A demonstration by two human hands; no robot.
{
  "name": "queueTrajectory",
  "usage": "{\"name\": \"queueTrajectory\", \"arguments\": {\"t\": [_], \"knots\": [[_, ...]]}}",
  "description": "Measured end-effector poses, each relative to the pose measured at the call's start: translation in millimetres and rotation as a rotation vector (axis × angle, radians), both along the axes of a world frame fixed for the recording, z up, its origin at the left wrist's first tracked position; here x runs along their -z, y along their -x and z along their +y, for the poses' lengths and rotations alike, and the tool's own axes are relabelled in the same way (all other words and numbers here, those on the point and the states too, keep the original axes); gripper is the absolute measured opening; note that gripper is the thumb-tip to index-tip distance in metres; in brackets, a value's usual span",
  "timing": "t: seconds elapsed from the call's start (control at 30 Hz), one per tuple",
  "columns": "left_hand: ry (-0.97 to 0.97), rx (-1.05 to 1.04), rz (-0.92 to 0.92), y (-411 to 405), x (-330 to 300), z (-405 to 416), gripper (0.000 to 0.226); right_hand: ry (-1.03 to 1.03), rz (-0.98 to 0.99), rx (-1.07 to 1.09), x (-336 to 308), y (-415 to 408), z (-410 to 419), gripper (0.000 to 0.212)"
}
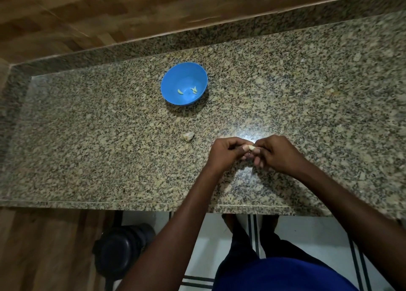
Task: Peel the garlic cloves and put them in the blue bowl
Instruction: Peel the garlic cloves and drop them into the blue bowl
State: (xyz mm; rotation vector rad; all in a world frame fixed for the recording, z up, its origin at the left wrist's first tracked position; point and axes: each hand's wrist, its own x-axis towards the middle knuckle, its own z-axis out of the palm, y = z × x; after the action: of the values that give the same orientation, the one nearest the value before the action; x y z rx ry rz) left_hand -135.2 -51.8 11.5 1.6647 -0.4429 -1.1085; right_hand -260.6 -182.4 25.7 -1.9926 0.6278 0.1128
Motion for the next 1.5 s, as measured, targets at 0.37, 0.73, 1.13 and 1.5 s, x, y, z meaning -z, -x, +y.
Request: {"name": "queueTrajectory", "arguments": {"t": [0.37,0.73,1.13,1.5], "knots": [[-0.015,-0.227,0.241,10,0,-3,0.016,0.288,-0.076,0.02,4,2,3,0.025],[-0.043,-0.199,0.342,10,-2,-5,0.02,0.273,-0.023,0.003,10,3,0,0.043],[-0.141,-0.149,0.072,6,-3,-2,0.016,-0.011,-0.075,0.124,18,8,-2,0.017],[-0.028,-0.033,-0.041,7,1,0,0.009,-0.551,-0.108,0.193,9,12,3,0.025]]}}
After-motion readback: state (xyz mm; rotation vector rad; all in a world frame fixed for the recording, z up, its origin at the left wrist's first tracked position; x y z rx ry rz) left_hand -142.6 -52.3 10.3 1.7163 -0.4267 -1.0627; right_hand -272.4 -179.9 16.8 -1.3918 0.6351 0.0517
